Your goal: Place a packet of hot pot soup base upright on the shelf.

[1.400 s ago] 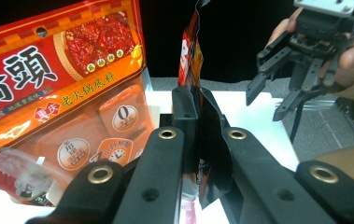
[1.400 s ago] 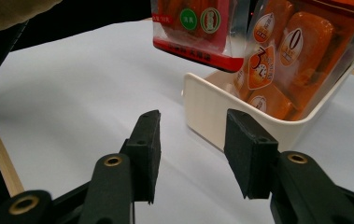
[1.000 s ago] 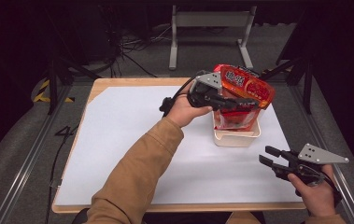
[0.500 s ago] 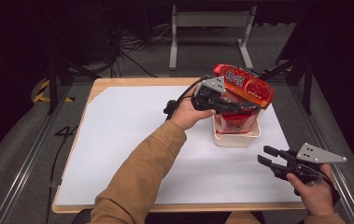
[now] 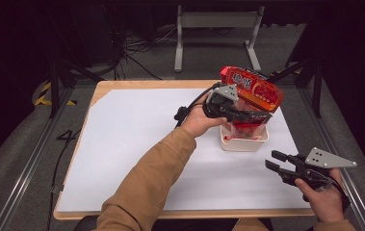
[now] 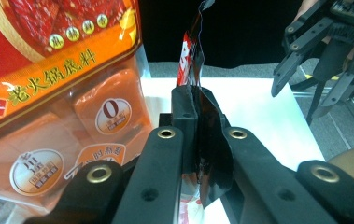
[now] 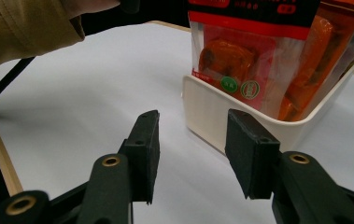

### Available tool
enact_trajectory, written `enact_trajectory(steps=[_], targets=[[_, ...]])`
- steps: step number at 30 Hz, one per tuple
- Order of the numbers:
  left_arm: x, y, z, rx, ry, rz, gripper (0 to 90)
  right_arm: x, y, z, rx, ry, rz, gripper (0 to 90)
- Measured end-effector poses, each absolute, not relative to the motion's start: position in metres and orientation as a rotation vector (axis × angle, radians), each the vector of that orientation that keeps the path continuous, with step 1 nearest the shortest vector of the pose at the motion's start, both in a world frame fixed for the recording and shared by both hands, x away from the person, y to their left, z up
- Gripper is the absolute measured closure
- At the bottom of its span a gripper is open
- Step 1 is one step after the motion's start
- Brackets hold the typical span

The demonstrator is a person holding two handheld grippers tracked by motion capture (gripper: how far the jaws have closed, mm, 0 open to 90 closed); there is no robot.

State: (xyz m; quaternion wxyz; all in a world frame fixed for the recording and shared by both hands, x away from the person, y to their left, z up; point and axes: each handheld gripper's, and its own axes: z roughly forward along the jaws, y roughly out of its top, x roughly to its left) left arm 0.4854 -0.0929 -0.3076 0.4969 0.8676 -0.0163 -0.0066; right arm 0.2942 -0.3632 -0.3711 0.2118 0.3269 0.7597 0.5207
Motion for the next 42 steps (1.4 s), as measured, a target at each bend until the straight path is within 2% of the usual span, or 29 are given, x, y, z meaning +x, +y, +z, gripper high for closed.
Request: enact_trajectory(steps=[22, 35, 37, 38, 42], targets=[[0.484, -0.101, -0.321, 2.087, 0.000, -0.012, 87.1, 0.297, -0.359, -0.372, 0.896, 2.123, 1.452, 54.6], [0.483, -0.092, -0.318, 2.068, 0.055, 0.000, 68.4, 0.298, -0.358, -0.372, 0.895, 2.126, 1.451, 52.8], [0.482, -0.089, -0.317, 2.068, 0.078, -0.014, 64.4, 0.299, -0.357, -0.373, 0.897, 2.125, 1.455, 52.2], [0.482, -0.089, -0.317, 2.068, 0.078, -0.014, 59.6, 0.300, -0.357, -0.373, 0.897, 2.125, 1.456, 51.5], [0.480, -0.080, -0.312, 2.057, 0.110, -0.019, 55.2, 0.302, -0.356, -0.373, 0.902, 2.127, 1.470, 50.6]])
